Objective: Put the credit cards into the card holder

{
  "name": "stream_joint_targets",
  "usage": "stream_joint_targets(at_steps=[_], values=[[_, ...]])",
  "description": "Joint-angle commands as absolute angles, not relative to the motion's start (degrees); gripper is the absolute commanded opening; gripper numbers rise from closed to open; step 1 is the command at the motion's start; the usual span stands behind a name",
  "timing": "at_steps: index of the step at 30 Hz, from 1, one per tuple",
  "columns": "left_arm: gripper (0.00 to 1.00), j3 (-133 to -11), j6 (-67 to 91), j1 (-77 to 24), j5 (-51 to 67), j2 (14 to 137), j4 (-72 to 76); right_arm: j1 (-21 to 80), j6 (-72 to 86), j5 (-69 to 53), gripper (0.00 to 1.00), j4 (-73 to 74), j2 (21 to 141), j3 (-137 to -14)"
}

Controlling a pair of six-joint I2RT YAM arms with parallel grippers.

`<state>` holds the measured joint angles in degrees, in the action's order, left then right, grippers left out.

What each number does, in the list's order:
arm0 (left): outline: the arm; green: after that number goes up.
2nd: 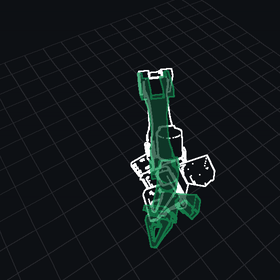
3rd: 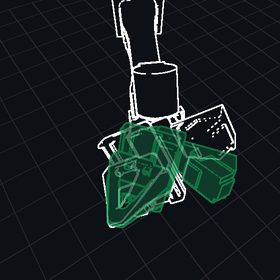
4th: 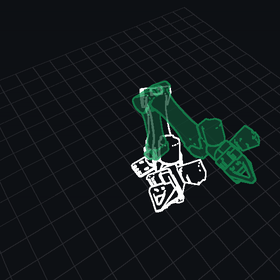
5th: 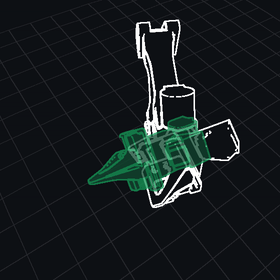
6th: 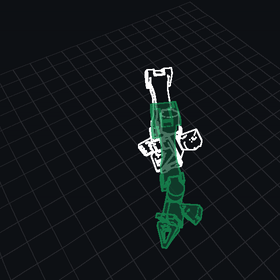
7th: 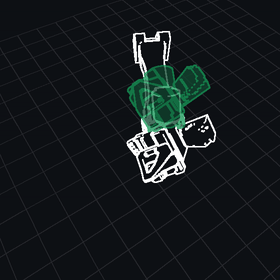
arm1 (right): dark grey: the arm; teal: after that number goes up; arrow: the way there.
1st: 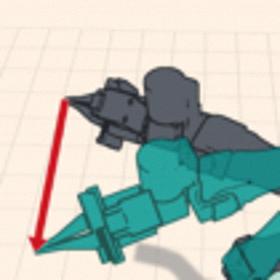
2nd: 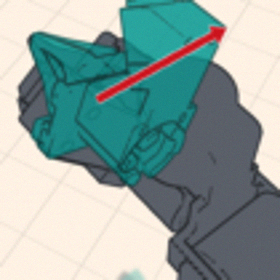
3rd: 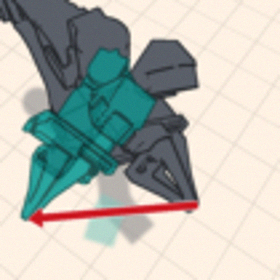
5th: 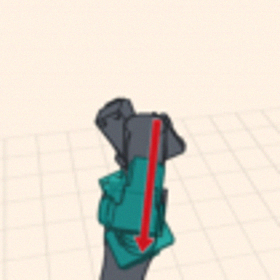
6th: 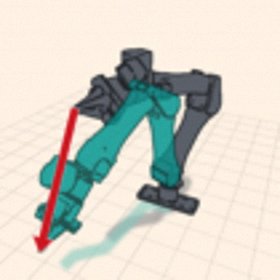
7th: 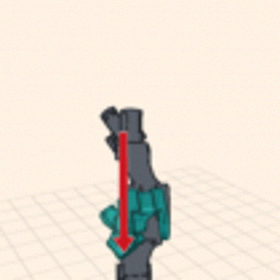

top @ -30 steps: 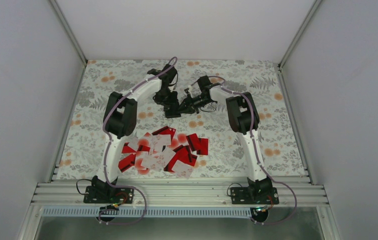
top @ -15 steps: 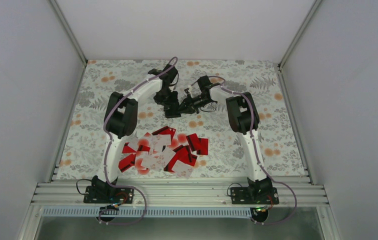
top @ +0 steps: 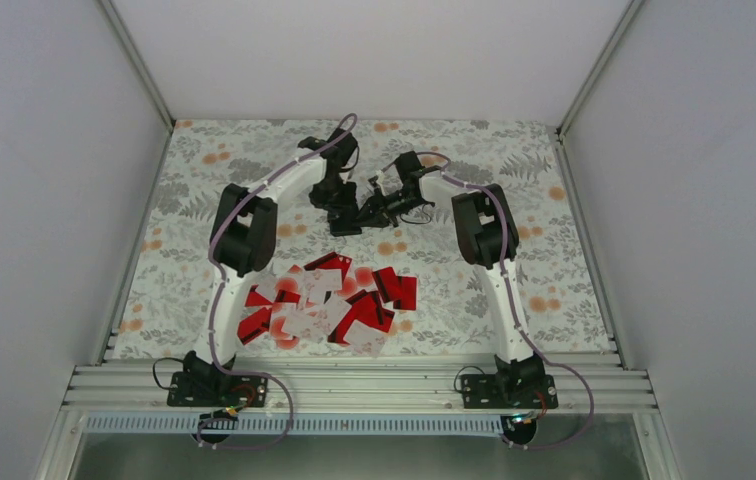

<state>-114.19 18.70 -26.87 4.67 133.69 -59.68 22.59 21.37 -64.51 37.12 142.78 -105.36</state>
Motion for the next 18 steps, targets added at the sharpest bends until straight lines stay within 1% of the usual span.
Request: stream_joint_targets(at_steps=[1,11,18], values=[[0.02,-116.51,19.01,-26.9,1.88,136.5,-57.74,23.56,20.83,-56.93,0.09,39.98,145.77,-105.05],[0.02,-120.3,18.33,-26.81,0.46,138.5,-58.94,23.29,22.75,-58.19,0.09,40.02,144.17,-107.68],[0.02,-120.5,16.87,-26.81,1.17,138.7,-57.74,23.21,24.59,-59.13,0.09,39.06,142.81,-108.85]])
